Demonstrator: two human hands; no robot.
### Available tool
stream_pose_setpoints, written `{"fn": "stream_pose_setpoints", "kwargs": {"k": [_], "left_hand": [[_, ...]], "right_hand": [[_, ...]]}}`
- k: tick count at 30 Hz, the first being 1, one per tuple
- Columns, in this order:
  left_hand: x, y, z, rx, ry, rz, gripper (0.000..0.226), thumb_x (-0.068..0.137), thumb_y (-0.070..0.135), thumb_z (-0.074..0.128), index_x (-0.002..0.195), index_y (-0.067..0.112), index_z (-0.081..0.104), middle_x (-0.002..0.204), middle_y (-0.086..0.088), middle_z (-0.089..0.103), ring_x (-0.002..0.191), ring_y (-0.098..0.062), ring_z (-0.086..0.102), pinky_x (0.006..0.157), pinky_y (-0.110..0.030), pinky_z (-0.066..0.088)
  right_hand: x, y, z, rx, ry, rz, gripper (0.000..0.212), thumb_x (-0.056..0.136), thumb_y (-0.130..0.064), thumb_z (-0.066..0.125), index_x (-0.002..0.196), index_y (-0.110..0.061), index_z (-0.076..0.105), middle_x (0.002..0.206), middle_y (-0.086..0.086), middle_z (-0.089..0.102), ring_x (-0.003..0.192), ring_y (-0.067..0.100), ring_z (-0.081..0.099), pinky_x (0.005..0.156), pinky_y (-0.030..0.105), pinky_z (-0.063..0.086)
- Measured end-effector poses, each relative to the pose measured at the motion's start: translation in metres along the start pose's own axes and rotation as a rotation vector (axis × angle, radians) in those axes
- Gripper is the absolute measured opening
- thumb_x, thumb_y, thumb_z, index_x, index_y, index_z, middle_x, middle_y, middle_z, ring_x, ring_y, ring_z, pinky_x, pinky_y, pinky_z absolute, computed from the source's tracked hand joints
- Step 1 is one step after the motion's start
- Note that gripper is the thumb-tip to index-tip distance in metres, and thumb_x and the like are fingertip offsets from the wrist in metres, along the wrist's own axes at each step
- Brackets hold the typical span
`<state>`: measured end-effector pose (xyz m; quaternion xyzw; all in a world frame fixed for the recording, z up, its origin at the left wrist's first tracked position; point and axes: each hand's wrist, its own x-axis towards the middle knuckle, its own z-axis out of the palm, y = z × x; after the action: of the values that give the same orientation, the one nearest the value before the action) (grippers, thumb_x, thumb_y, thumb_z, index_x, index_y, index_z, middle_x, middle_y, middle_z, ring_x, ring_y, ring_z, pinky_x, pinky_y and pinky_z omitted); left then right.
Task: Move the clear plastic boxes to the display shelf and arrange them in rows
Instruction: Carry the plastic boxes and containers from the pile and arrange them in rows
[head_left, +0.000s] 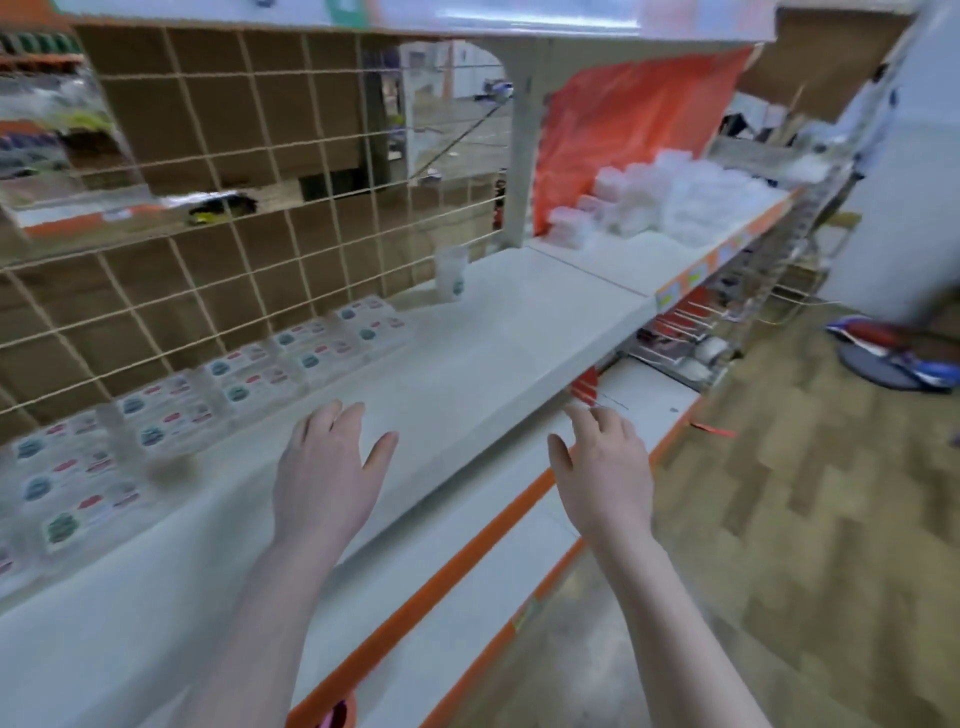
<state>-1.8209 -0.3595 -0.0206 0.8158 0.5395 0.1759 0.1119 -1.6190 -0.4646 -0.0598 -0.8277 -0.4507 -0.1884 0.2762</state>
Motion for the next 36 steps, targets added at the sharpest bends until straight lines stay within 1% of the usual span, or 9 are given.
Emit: {"fn": "stream_pose_setpoints", "kwargs": {"k": [5, 8, 10, 14, 19, 25, 28, 32, 36], "left_hand": [[0.024, 0.065, 0.024, 0.002, -0.036, 0.069, 0.055, 0.096, 0.047, 0.038, 0.141, 0.017, 0.039, 0.149, -0.005, 0.035, 0.136, -0.024, 0.030, 0.109, -0.037, 0.028], [0.042, 0.116, 0.046, -0.006, -0.060, 0.105, 0.055, 0.096, 0.047, 0.039, 0.142, 0.016, 0.039, 0.149, -0.005, 0.035, 0.136, -0.025, 0.029, 0.110, -0.037, 0.027], [0.056, 0.157, 0.064, -0.023, -0.062, 0.138, 0.055, 0.096, 0.045, 0.041, 0.141, 0.015, 0.040, 0.148, -0.006, 0.036, 0.136, -0.025, 0.029, 0.110, -0.037, 0.026], [0.082, 0.229, 0.090, -0.057, -0.055, 0.147, 0.053, 0.095, 0.042, 0.046, 0.138, 0.012, 0.044, 0.146, -0.008, 0.038, 0.135, -0.027, 0.030, 0.109, -0.038, 0.026], [0.111, 0.313, 0.121, -0.106, -0.020, 0.151, 0.052, 0.094, 0.039, 0.048, 0.138, 0.011, 0.044, 0.145, -0.008, 0.039, 0.134, -0.027, 0.031, 0.108, -0.038, 0.026], [0.152, 0.367, 0.157, -0.076, -0.028, 0.147, 0.052, 0.094, 0.040, 0.049, 0.137, 0.011, 0.045, 0.145, -0.008, 0.040, 0.134, -0.027, 0.031, 0.108, -0.036, 0.026], [0.182, 0.383, 0.172, -0.067, -0.016, 0.151, 0.052, 0.094, 0.040, 0.049, 0.137, 0.011, 0.045, 0.144, -0.007, 0.041, 0.133, -0.026, 0.032, 0.107, -0.035, 0.027], [0.231, 0.402, 0.195, -0.096, 0.023, 0.148, 0.052, 0.094, 0.040, 0.050, 0.137, 0.012, 0.046, 0.144, -0.007, 0.040, 0.134, -0.025, 0.031, 0.105, -0.035, 0.028], [0.289, 0.419, 0.218, -0.101, 0.036, 0.152, 0.051, 0.094, 0.039, 0.050, 0.135, 0.010, 0.047, 0.142, -0.008, 0.043, 0.132, -0.026, 0.034, 0.106, -0.036, 0.027]], "right_hand": [[0.021, 0.057, -0.012, -0.037, 0.056, 0.062, 0.026, 0.072, -0.013, 0.076, 0.093, -0.003, 0.066, 0.084, 0.016, 0.064, 0.077, 0.036, 0.060, 0.067, 0.038, 0.050], [0.043, 0.107, -0.019, -0.046, 0.076, 0.106, 0.029, 0.071, -0.013, 0.077, 0.096, -0.003, 0.067, 0.084, 0.016, 0.064, 0.077, 0.036, 0.060, 0.069, 0.039, 0.050], [0.063, 0.147, -0.024, -0.049, 0.077, 0.127, 0.026, 0.072, -0.015, 0.075, 0.094, -0.004, 0.066, 0.084, 0.015, 0.063, 0.077, 0.036, 0.058, 0.069, 0.038, 0.049], [0.102, 0.209, -0.031, -0.053, 0.104, 0.104, 0.021, 0.070, -0.014, 0.075, 0.085, -0.005, 0.063, 0.079, 0.012, 0.060, 0.072, 0.034, 0.057, 0.062, 0.038, 0.047], [0.152, 0.286, -0.033, -0.078, 0.156, 0.072, 0.021, 0.066, -0.010, 0.076, 0.083, -0.006, 0.064, 0.074, 0.009, 0.058, 0.067, 0.030, 0.055, 0.056, 0.034, 0.046], [0.193, 0.345, -0.007, -0.042, 0.125, 0.076, 0.024, 0.068, -0.011, 0.076, 0.088, -0.006, 0.064, 0.080, 0.009, 0.059, 0.072, 0.031, 0.057, 0.060, 0.036, 0.048], [0.219, 0.364, 0.012, -0.039, 0.121, 0.076, 0.024, 0.067, -0.011, 0.077, 0.086, -0.006, 0.064, 0.078, 0.009, 0.059, 0.070, 0.030, 0.057, 0.060, 0.035, 0.048], [0.266, 0.383, 0.042, -0.047, 0.121, 0.058, 0.026, 0.069, -0.014, 0.076, 0.091, -0.007, 0.065, 0.079, 0.008, 0.059, 0.071, 0.029, 0.056, 0.062, 0.034, 0.048], [0.319, 0.398, 0.072, -0.029, 0.117, 0.017, 0.023, 0.067, -0.013, 0.077, 0.086, -0.008, 0.065, 0.076, 0.008, 0.059, 0.069, 0.030, 0.057, 0.061, 0.034, 0.047]]}}
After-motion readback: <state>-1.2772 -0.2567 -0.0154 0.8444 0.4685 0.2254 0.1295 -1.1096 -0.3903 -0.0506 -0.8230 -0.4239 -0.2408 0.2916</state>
